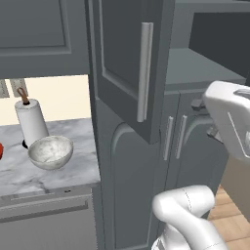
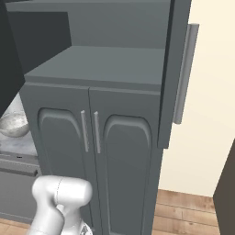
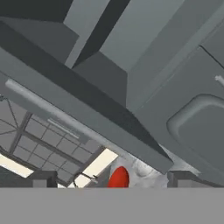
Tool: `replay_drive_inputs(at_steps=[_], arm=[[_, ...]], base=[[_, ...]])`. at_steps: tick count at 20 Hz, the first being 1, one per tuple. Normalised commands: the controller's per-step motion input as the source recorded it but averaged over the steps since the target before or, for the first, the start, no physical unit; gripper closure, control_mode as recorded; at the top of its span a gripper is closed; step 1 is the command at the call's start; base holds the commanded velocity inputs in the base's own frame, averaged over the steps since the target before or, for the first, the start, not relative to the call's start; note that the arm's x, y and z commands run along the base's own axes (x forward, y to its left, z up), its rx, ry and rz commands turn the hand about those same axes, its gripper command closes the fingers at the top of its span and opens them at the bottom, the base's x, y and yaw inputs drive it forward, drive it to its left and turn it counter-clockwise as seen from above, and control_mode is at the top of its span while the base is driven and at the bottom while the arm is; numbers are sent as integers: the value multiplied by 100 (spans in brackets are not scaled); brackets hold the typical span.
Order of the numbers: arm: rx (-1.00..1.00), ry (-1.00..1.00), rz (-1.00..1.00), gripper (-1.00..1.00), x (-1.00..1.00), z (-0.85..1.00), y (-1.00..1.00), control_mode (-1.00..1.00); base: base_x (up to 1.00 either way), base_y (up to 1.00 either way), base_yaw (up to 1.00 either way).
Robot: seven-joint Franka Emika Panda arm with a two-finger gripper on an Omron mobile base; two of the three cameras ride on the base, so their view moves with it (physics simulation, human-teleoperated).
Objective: Open the cabinet. Pick the bowls from the counter and place them in the cabinet. Then close the cabinet.
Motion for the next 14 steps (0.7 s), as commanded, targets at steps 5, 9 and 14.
replay_drive_inputs(at_steps=[5, 9, 14], arm=[[22, -17, 28, -100, 18, -25, -62, -100], [22, -14, 20, -100, 35, -22, -4, -100], [9, -8, 18, -100, 34, -1, 0, -100]], base=[[0, 0, 0], [0, 0, 0], [0, 0, 0]])
